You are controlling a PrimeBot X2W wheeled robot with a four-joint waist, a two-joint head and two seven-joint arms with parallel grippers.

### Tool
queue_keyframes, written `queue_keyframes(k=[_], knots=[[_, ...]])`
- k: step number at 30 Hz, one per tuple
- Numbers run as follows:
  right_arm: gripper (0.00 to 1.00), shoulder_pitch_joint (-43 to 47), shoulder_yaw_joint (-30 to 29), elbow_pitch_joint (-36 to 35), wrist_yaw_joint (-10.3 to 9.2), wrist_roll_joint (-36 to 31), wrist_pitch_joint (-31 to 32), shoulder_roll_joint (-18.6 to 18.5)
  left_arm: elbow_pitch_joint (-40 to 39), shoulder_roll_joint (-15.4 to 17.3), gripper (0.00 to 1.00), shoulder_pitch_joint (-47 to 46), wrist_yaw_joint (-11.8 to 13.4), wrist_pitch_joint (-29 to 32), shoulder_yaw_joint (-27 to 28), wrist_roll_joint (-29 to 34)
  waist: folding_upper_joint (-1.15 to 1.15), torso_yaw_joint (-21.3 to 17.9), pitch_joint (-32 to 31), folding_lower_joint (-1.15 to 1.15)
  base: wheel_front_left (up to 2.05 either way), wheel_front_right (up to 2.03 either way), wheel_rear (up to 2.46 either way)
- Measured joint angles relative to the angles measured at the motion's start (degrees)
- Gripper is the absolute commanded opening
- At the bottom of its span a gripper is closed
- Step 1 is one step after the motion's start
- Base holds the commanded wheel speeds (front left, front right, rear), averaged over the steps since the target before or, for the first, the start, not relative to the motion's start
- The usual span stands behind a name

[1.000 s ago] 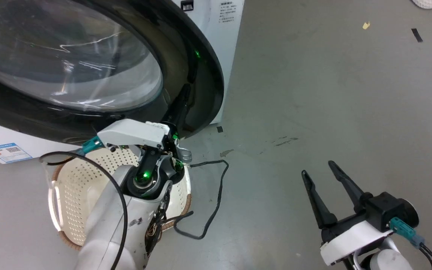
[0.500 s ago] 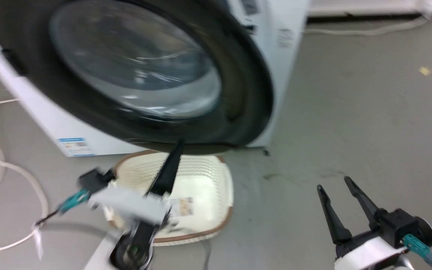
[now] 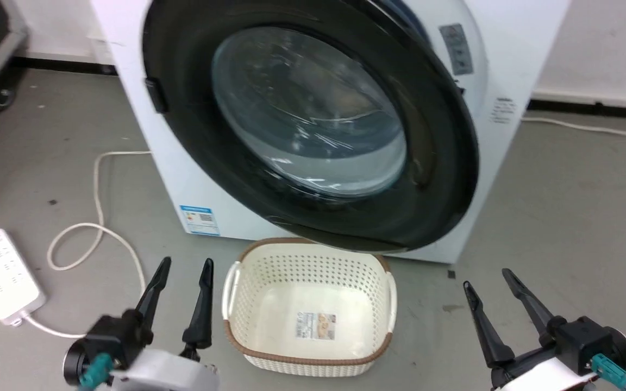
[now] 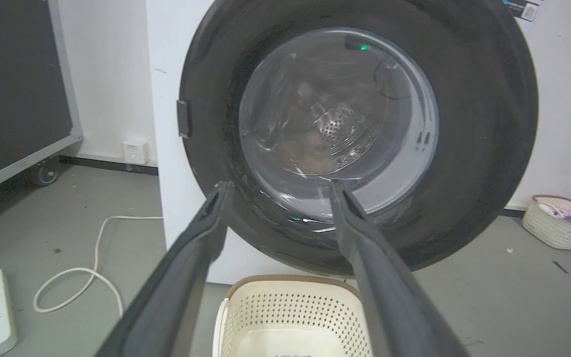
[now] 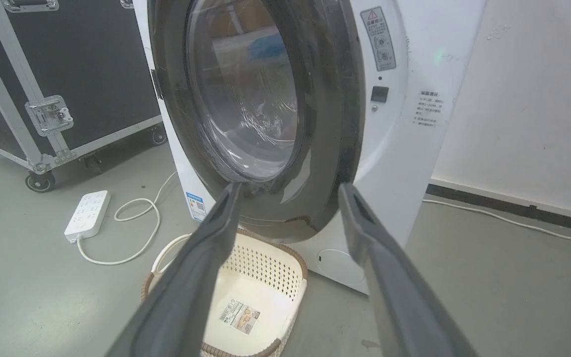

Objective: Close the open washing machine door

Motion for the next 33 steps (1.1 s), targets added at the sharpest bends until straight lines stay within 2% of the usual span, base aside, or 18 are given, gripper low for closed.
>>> queue_keyframes(k=[3,8,9,10,12,18,23,26,31,33], knots=[[1.0,0.31,-0.13,-0.51,0.0,0.02,-0.01,0.12,-1.99,-2.53,1.0,1.81,0.93,0.0,2.13,5.14,0.0,1.16,-0.33,0.0,0.0,0.0,0.0],[1.0,0.26,1.07,-1.29,0.0,0.03,0.38,0.09,-2.98,-3.69,1.0,2.66,0.94,0.0,3.0,12.48,0.0,2.36,0.91,0.01,0.0,0.0,0.0],[0.46,0.21,1.48,-1.4,0.0,0.02,0.53,-0.07,-3.1,-4.12,1.0,2.67,0.94,0.0,2.97,13.37,0.0,2.64,1.32,0.01,0.0,0.0,0.0],[0.0,0.08,1.87,-1.6,0.0,0.03,0.71,-0.26,-3.2,-4.58,1.0,2.66,0.91,0.0,3.0,13.89,0.0,2.9,1.8,0.01,0.0,0.0,0.0],[0.0,-2.72,3.68,-2.41,0.0,1.1,1.8,-2.65,-3.23,-6.08,1.0,2.46,0.01,0.0,2.71,15.69,0.0,4.2,4.21,0.01,0.0,0.0,0.0],[0.0,-12.53,6.2,-3.28,0.0,5.82,5.86,-10.0,-3.13,-8.16,1.0,0.26,-0.62,0.0,2.05,17.3,0.0,6.48,8.87,0.02,0.0,0.0,0.0],[0.0,-21.43,7.84,-0.23,0.0,11.27,9.04,-17.4,-2.69,-9.53,1.0,-2.08,-1.55,0.0,1.4,17.86,0.0,8.66,12.91,0.02,0.0,0.0,0.0],[0.0,-26.25,8.36,2.41,0.0,14.66,10.14,-20.58,-2.6,-10.05,1.0,-3.46,-1.65,0.0,1.27,18.0,0.0,10.05,15.0,0.03,0.0,0.0,0.0],[0.0,-33.42,8.82,7.65,0.18,18.73,11.63,-24.32,-2.5,-10.55,1.0,-4.82,-1.66,0.0,0.83,18.2,0.0,12.26,17.68,0.02,0.0,0.0,0.0],[0.0,-36.29,7.26,10.34,0.16,22.26,12.54,-24.44,-2.53,-10.83,1.0,-5.24,-1.65,0.0,0.49,18.19,0.0,13.0,18.56,0.02,0.0,0.0,0.0]])
